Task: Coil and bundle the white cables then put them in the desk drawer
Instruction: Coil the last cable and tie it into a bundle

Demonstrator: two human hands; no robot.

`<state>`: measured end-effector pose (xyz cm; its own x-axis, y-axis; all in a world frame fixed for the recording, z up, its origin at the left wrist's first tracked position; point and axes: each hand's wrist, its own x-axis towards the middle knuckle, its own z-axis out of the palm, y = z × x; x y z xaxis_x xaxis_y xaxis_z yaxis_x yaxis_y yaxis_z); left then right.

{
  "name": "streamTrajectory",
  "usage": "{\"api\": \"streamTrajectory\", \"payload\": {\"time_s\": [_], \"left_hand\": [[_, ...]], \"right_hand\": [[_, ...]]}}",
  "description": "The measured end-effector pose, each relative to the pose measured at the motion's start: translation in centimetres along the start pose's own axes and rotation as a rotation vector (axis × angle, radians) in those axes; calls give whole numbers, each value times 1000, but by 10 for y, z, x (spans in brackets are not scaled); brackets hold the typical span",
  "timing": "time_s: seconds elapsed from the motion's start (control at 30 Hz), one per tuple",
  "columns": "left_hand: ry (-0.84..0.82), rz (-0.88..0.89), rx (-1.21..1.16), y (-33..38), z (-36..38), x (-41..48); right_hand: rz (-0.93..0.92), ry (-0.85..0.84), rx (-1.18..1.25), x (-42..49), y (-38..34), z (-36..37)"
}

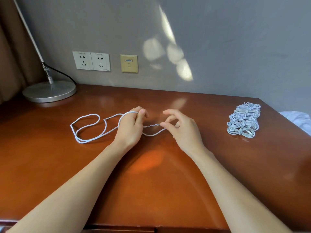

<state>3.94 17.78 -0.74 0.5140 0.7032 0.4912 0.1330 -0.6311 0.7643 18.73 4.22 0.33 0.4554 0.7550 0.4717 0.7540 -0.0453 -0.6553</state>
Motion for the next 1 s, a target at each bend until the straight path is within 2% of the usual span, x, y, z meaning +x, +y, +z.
{"api": "streamTrajectory", "payload": {"time_s": [0.17,0.27,0.47,0.63,0.9,1.0], "left_hand": [[-50,26,113,-2,1,-2],[-74,27,135,-1,-2,-4],[-198,-18,120,3,-4,-6],[-243,-33,161,5,-7,-9],[-44,-63,374,8,-7,-3],[16,-53,427,9,-8,-3]], "right_hand": [[-5,53,-291,1,0,-5],[5,73,-364,0,-2,-3],[-72,34,-31,0,6,0],[-97,17,39,2,9,-2],[-45,17,-44,4,13,-7],[-78,15,-71,5,12,-8]]}}
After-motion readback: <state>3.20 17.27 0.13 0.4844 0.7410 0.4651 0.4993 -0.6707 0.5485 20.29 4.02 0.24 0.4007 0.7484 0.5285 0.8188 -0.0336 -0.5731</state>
